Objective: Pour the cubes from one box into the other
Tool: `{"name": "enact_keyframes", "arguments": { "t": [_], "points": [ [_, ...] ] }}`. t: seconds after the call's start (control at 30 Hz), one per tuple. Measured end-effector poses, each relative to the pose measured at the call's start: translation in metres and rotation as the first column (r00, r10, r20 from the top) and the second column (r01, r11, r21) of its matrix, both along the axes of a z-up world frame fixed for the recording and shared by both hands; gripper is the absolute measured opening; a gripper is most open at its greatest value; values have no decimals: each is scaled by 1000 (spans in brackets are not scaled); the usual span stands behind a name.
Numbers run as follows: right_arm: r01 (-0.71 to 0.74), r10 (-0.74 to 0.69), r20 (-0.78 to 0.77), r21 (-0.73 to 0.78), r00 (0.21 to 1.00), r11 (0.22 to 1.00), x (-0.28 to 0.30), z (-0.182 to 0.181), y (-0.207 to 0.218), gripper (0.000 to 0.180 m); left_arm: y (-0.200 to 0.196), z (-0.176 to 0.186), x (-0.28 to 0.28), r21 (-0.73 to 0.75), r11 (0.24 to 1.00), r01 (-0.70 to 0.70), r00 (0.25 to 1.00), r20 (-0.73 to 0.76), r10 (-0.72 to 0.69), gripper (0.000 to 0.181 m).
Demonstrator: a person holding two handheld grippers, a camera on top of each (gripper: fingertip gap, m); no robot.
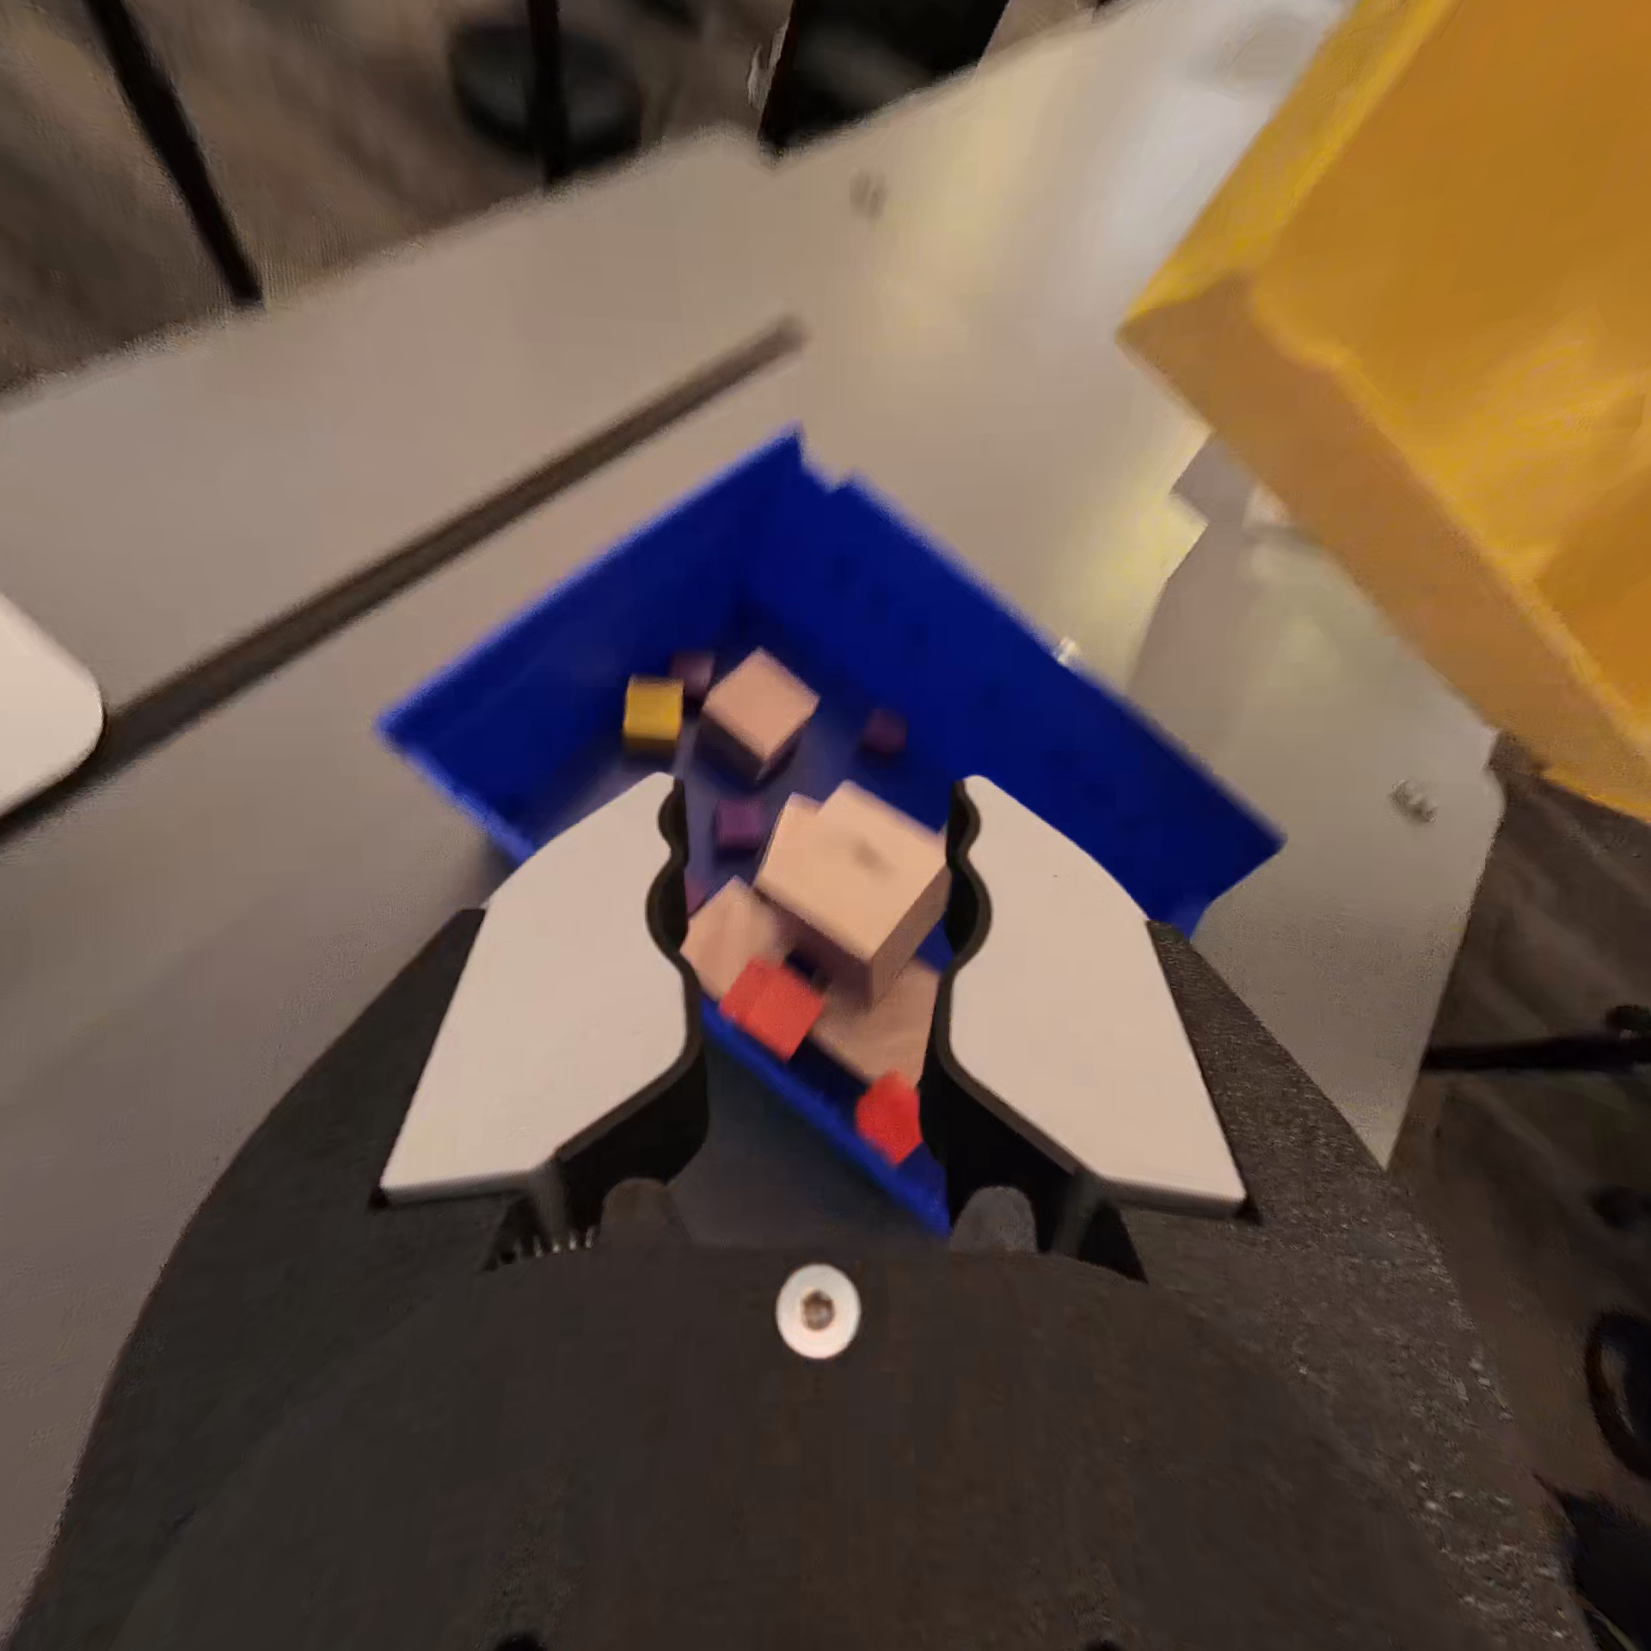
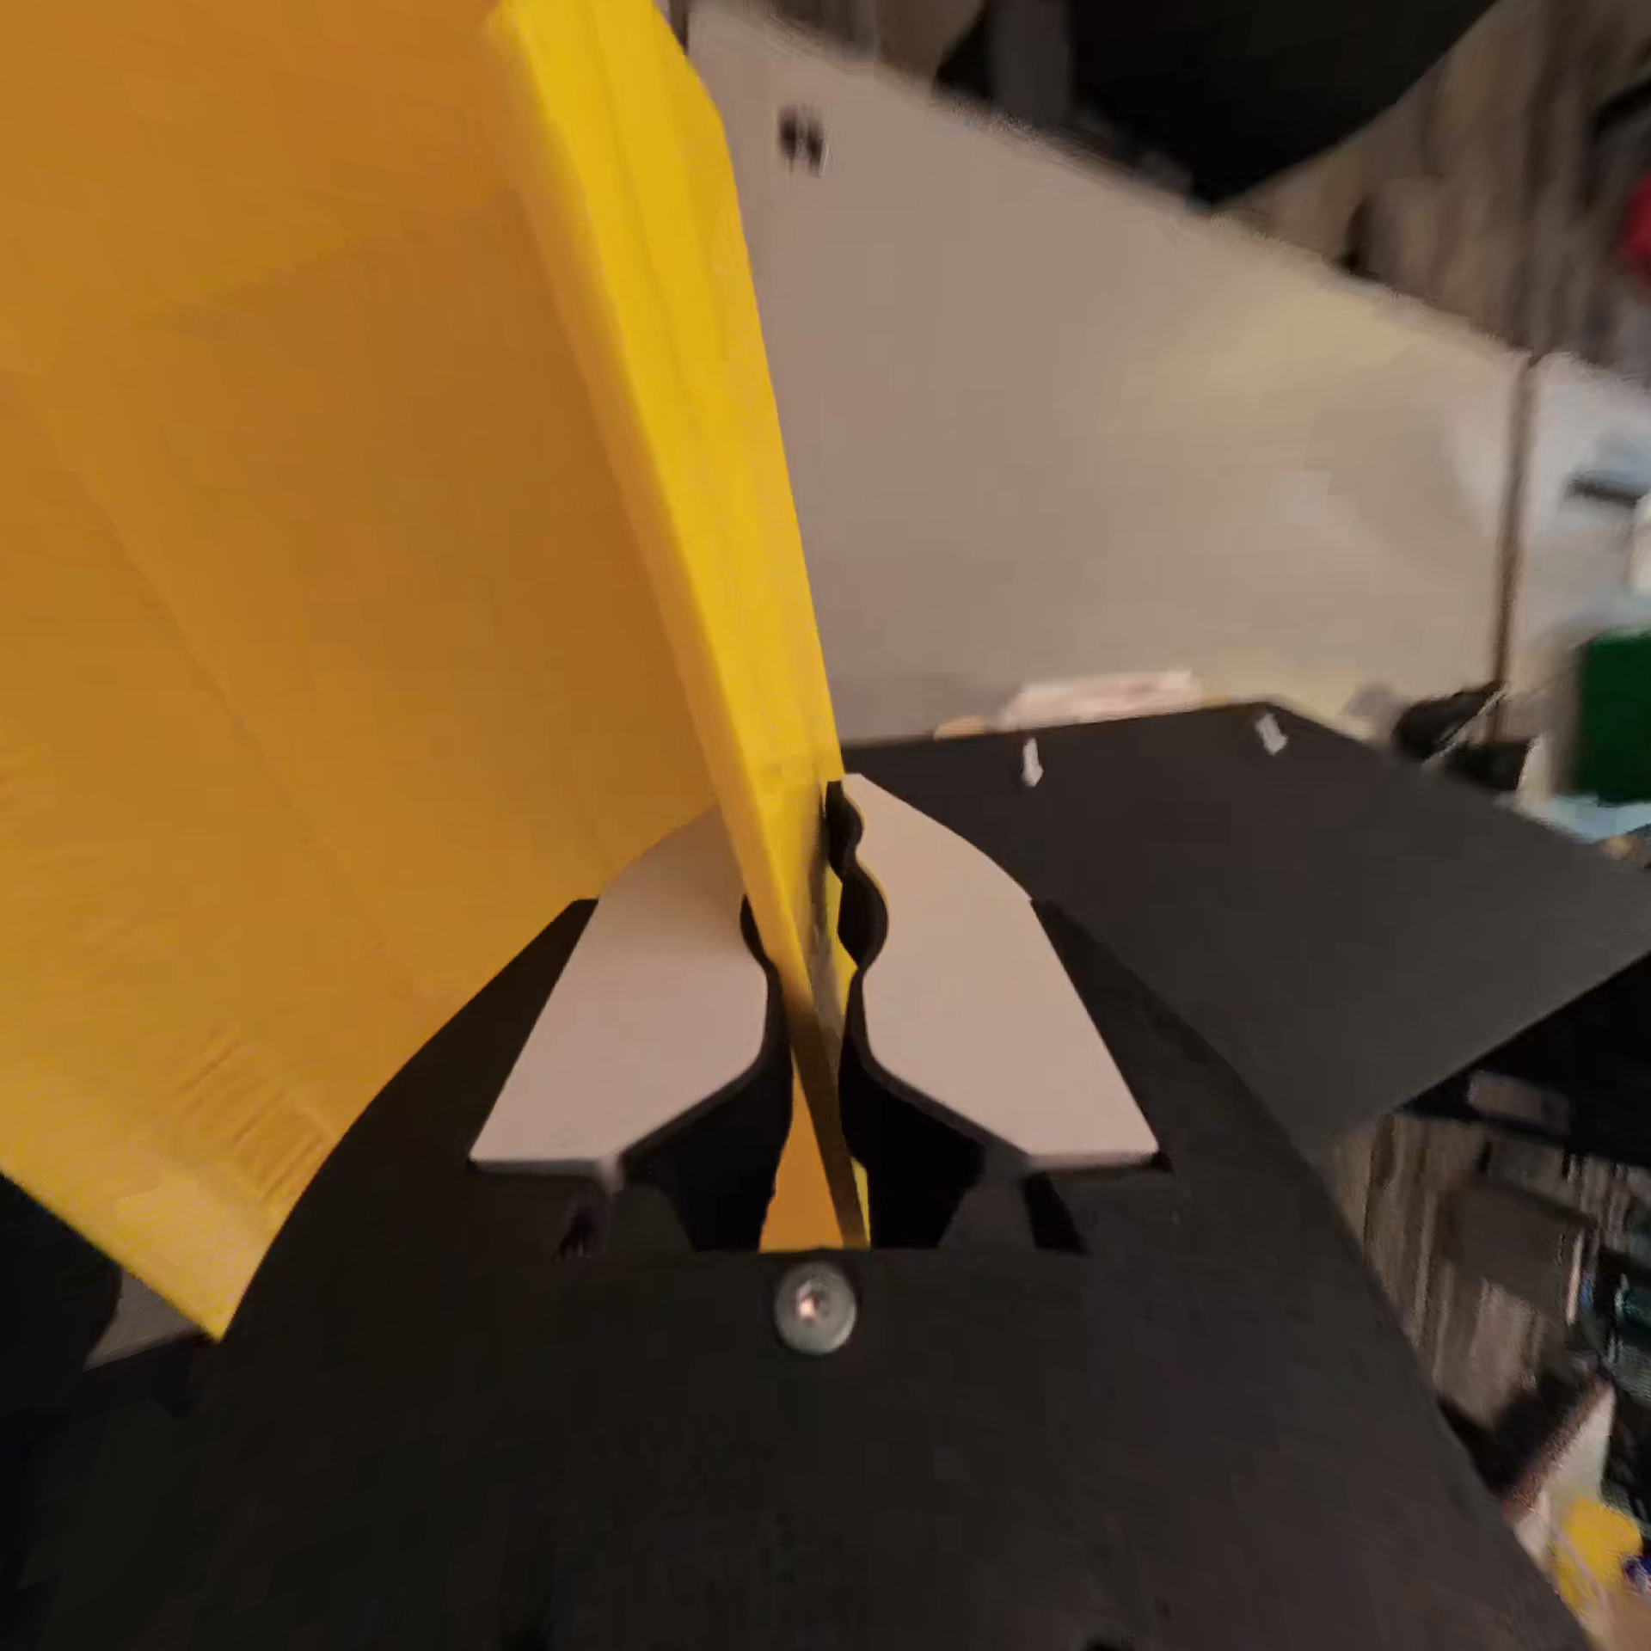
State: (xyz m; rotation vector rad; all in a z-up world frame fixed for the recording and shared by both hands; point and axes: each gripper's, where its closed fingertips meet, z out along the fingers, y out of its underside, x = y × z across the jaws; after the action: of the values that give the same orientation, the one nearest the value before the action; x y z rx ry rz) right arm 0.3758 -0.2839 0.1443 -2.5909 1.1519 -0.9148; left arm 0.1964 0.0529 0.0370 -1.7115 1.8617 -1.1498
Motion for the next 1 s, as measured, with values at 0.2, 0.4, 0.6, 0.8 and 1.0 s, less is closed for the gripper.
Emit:
{"name": "enact_keyframes", "arguments": {
  "t": [0.2, 0.4, 0.6, 0.8, 1.0],
  "points": [
    [60, -61, -174, -13, 983, 998, 7, -102, -42, 5, 15, -78, -40, -4, 1000, 17, 979, -203, -18, 52],
    [77, -72, -248, 11, 966, 997, 12, -158, -39, 5, 3, -121, -60, -13, 998, 64, 905, -420, -63, 56],
    [84, -64, -308, 51, 949, 995, 10, -176, -28, 5, -1, -124, -58, -82, 993, 86, 810, -574, -118, 34],
    [84, -77, -306, 11, 949, 996, 11, -175, -25, 5, 0, -126, -65, -141, 988, 60, 708, -692, -142, 18],
    [86, -70, -295, 41, 953, 995, 14, -171, -11, 5, 47, -126, -88, -51, 999, -2, 655, -754, -37, 10]
  ]
}}
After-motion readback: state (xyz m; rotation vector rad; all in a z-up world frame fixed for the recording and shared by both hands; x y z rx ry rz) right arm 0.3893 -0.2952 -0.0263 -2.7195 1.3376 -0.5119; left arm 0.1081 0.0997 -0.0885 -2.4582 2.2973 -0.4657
